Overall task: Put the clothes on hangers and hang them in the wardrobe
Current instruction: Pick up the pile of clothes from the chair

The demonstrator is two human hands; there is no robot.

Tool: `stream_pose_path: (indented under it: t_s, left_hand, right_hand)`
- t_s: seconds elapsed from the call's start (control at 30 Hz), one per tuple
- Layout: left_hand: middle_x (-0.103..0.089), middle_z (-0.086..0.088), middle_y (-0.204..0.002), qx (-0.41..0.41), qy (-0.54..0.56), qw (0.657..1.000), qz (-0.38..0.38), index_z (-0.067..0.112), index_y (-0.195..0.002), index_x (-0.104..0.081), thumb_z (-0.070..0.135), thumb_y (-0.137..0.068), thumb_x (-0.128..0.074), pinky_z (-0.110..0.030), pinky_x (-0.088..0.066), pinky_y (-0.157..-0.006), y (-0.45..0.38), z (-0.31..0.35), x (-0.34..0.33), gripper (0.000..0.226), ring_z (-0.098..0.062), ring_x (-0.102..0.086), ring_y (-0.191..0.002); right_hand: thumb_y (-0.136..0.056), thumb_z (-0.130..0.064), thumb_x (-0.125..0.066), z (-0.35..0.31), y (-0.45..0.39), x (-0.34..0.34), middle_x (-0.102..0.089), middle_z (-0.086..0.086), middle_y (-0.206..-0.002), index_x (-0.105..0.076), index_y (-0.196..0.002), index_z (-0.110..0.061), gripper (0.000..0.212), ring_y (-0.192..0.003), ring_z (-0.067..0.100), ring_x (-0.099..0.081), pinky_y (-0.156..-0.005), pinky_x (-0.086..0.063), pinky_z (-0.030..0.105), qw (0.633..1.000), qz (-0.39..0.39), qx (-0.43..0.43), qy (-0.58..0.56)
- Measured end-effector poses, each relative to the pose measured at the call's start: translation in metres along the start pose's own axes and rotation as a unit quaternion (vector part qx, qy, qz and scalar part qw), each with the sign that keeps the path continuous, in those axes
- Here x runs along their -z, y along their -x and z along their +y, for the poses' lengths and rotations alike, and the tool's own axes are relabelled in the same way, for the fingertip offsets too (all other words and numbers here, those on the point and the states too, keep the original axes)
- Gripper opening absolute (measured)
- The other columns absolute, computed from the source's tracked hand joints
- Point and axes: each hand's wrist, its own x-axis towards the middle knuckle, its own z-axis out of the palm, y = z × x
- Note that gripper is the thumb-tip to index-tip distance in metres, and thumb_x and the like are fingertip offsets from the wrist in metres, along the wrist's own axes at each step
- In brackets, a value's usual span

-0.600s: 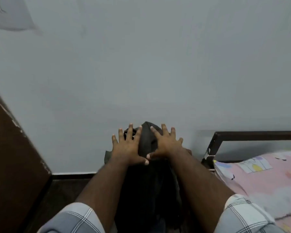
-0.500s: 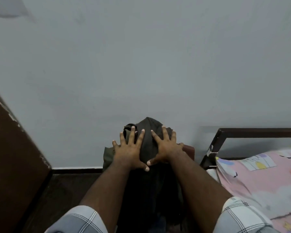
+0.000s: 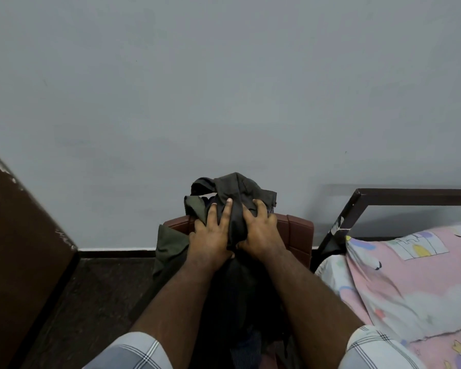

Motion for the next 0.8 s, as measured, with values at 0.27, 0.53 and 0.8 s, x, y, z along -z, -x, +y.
stream_pose_path:
  t_s: [0.27, 0.53, 0.8]
  left_hand:
    - [-0.012, -0.020, -0.161, -0.026, 0.099, 0.993, 0.066, 0.034, -0.157, 0.012, 0.024, -0.096, -0.060, -0.048, -0.055, -0.086, -0.007, 0.005, -0.025, 0.094, -0.040, -0.062, -0.103]
    - [-0.031, -0.017, -0.151, -0.037, 0.110, 0.988, 0.102, 0.026, -0.158, 0.000, 0.020, -0.096, -0.058, -0.051, -0.054, -0.088, -0.004, 0.010, -0.001, 0.085, -0.040, -0.059, -0.111]
    - [-0.031, -0.019, -0.150, -0.039, 0.077, 0.986, 0.145, 0.022, -0.160, -0.001, 0.014, -0.095, -0.055, -0.052, -0.053, -0.081, -0.001, 0.023, 0.064, 0.084, -0.041, -0.060, -0.102]
  right_hand:
    - [-0.085, -0.015, -0.063, 0.000, -0.006, -0.018, -0.022, 0.008, -0.157, -0.038, -0.145, -0.038, 0.069, -0.134, 0.042, -0.035, -0.114, -0.034, 0.044, 0.995, 0.065, -0.031, -0.072]
    - [-0.082, -0.004, -0.059, -0.016, 0.003, 0.005, -0.032, 0.010, -0.154, -0.054, -0.136, -0.023, 0.058, -0.127, 0.040, -0.040, -0.111, -0.035, 0.040, 0.992, 0.096, -0.025, -0.075]
    - [-0.084, -0.003, -0.058, -0.042, 0.014, 0.065, -0.039, 0.010, -0.147, -0.056, -0.136, -0.022, 0.056, -0.122, 0.038, -0.042, -0.105, -0.041, 0.045, 0.985, 0.157, 0.006, -0.071]
